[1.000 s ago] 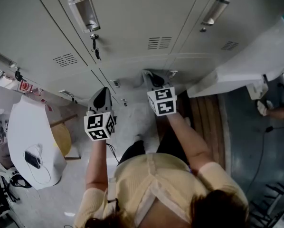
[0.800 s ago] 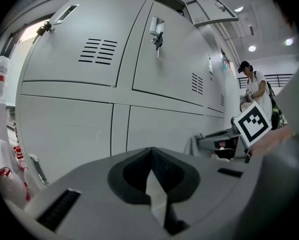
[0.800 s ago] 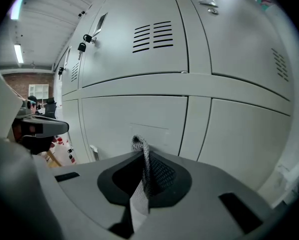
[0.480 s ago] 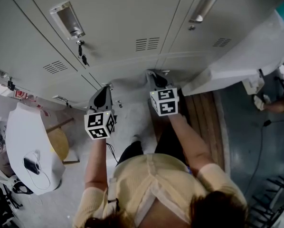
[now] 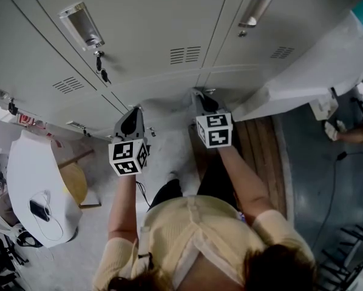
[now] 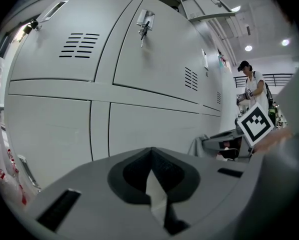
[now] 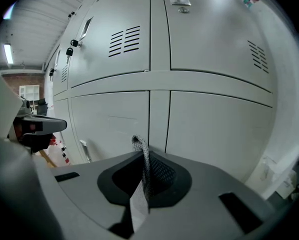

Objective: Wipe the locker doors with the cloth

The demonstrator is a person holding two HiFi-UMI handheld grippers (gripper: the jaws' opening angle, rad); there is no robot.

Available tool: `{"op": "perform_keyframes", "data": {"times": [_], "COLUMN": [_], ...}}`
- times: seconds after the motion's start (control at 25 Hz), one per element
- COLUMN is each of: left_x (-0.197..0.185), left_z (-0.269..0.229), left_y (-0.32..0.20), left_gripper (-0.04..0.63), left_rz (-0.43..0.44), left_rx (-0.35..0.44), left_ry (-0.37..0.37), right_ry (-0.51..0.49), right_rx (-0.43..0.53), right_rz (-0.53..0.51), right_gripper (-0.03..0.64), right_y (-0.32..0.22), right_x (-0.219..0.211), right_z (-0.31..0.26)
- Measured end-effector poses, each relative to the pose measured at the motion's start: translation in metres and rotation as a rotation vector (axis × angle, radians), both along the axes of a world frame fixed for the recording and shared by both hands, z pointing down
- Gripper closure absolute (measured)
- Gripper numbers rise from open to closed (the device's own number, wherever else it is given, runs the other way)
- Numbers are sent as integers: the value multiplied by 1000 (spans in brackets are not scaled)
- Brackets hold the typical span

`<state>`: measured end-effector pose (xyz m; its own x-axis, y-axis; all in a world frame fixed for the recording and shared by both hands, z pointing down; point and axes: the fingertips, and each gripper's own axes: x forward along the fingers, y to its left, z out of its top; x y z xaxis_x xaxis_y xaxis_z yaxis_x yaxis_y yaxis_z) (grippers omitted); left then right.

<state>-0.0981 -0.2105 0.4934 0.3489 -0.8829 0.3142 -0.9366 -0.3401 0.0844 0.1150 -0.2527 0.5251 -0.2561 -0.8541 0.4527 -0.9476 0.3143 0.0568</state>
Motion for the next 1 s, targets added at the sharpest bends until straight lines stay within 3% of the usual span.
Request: {"op": "perform_keyframes", "data": {"times": [0.32, 1.0], "left_x": [-22, -107], "left_z": [2, 21], "left_y": [8, 45], "left_gripper": [594, 594], "left_rz": [-36, -208], "left_rx": [-8, -66], "left_ry": [-9, 19], "right_ry": [-38, -50], "right_rx": [5, -63], "right_rz": [-115, -382], "right_gripper": [601, 601], "right_y": [19, 40], "right_x": [-41, -168], "right_z": [-10, 6]}}
